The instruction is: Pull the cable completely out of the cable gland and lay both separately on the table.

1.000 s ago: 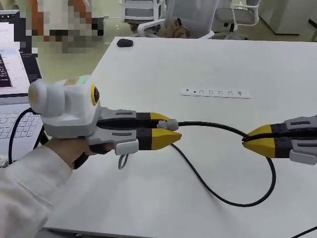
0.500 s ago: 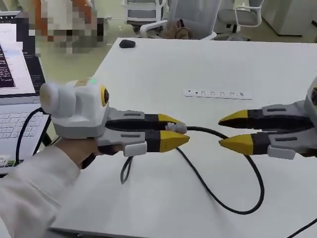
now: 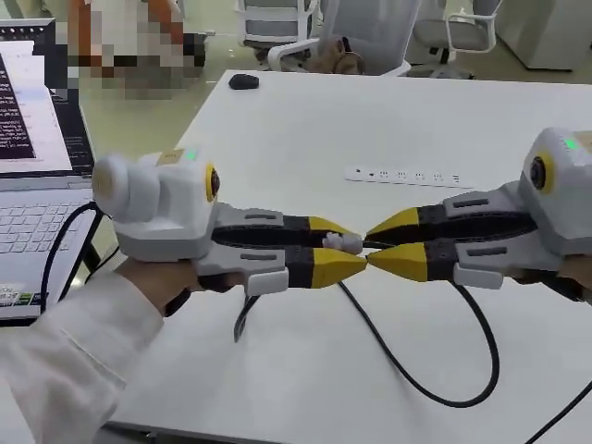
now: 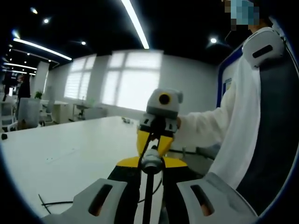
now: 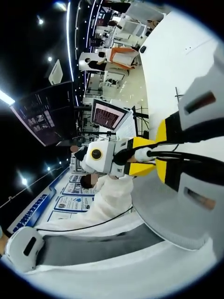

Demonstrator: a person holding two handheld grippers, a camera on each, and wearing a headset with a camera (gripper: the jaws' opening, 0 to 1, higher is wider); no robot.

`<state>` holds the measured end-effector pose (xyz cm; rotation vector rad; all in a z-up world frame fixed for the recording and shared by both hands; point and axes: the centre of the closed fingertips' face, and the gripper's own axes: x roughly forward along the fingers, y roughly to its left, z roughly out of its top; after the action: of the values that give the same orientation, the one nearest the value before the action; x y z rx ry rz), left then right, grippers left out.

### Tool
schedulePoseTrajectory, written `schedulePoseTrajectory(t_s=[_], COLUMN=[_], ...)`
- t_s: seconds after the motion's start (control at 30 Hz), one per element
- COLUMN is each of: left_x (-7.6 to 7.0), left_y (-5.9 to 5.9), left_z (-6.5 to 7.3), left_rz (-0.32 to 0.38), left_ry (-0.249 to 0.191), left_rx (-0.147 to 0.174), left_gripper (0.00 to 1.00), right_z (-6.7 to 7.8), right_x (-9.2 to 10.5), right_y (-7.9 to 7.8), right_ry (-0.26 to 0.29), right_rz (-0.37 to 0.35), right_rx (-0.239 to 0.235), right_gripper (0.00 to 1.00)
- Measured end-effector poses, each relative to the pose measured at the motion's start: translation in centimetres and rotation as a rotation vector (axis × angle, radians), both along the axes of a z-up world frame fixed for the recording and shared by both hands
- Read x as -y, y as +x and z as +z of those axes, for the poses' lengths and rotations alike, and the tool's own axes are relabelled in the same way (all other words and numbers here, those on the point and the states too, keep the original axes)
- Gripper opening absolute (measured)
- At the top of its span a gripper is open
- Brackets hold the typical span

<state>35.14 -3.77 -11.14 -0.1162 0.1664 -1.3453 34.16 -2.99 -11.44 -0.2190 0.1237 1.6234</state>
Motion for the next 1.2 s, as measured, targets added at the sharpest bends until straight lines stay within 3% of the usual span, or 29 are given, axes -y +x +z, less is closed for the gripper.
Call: schedulePoseTrajectory(t_s=[0.23,0.7,0.97,1.2], left_x=[0.0,-0.1,-0.8,-1.1], left_y=[0.2,0.3,0.8,0.7], left_z=[-0.1,-0.2,-0.2,-0.5], left_rz=[0.001,-0.004,0.014,0.015], left_ry=[-0.002,-0.004,0.000,0.009], left_rx=[-0.007,-0.009,-0.009,-0.013], left_gripper=[0.18,0.18,0.18,0.18], right_z=[0.0,0.0,-0.4,-1.6], right_x=[-0.2,0.1,1.6,3.5], right_y=[0.0,0.2,1.0,1.3], right_ry=[0.014,0.024,0.022,-0.010], right_rz=[0.000,0.003,-0.029,-0.044], right_rx=[-0.005,-0.029,-0.040,-0.026], right_gripper=[0.04,0.03,0.03,0.03])
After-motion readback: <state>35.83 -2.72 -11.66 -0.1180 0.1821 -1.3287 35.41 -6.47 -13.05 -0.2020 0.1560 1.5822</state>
